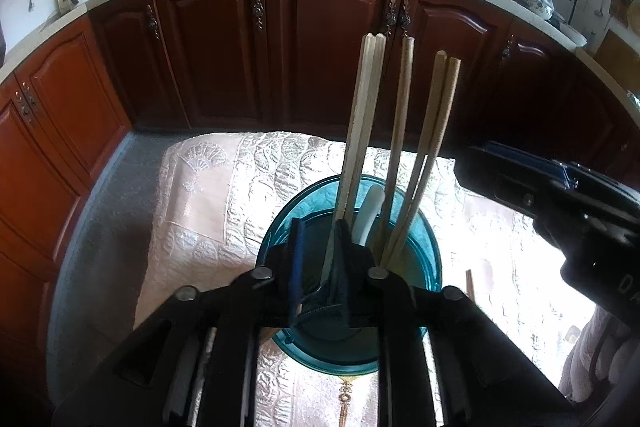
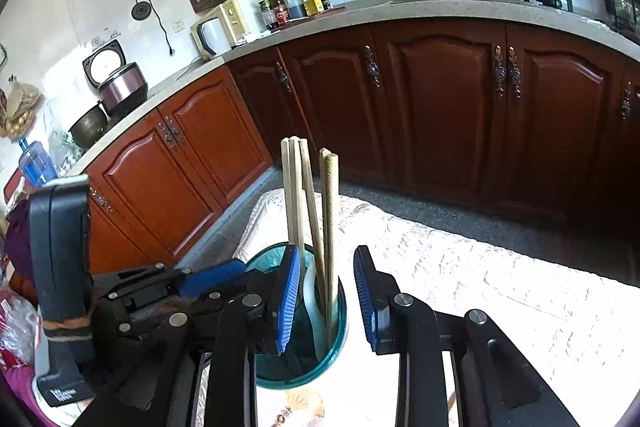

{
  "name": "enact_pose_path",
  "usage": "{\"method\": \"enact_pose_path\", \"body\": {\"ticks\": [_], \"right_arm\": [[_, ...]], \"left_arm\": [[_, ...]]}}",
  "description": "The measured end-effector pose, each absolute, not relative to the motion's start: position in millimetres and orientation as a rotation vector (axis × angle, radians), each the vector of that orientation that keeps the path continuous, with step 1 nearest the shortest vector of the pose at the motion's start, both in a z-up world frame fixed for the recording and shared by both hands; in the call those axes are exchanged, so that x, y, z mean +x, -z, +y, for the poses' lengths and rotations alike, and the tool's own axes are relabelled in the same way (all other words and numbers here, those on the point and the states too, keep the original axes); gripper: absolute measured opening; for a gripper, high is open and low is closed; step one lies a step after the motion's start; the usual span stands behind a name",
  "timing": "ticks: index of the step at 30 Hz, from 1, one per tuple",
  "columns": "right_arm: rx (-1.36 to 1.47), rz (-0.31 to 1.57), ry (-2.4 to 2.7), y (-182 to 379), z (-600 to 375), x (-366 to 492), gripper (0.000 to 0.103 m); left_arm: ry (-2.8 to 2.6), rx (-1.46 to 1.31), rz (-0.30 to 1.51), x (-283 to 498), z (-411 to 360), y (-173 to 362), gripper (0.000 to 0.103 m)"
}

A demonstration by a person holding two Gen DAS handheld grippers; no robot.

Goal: Organize utensils
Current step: 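Open both tools to release the fork and chopstick into the holder, then move both tools down to the last chopstick and silver spoon on the cloth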

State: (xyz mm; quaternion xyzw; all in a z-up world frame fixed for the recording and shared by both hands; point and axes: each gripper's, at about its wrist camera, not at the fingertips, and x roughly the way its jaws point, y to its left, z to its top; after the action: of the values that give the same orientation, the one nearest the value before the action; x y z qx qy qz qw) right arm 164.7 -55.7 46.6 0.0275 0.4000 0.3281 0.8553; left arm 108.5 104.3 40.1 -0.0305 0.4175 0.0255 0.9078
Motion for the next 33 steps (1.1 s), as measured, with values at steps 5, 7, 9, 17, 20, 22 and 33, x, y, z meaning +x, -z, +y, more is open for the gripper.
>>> {"method": "enact_pose_path", "body": {"ticks": [5,7,9,17,20,22,33], "right_arm": [[0.067,0.849,-0.678,-48,-62,161,0.029],[0.067,0.846,-0.672,-49,-64,158,0.030],[0.069,0.843,-0.667,-51,-67,154,0.030],[0.054,0.825,-0.647,-62,-79,135,0.033],[0.045,0.820,-0.638,-65,-85,124,0.034],[0.043,0.821,-0.633,-65,-90,119,0.034],[0.048,0.897,-0.524,-40,-151,90,0.038]], "left_arm": [[-0.044,-0.064,0.837,101,101,-49,0.032],[-0.043,-0.062,0.826,97,100,-52,0.034],[-0.045,-0.062,0.819,94,100,-55,0.037],[-0.039,-0.072,0.787,77,95,-70,0.043],[-0.027,-0.076,0.777,69,91,-74,0.043],[-0.012,-0.076,0.774,62,86,-77,0.043],[0.113,-0.106,0.816,32,52,-71,0.052]]}}
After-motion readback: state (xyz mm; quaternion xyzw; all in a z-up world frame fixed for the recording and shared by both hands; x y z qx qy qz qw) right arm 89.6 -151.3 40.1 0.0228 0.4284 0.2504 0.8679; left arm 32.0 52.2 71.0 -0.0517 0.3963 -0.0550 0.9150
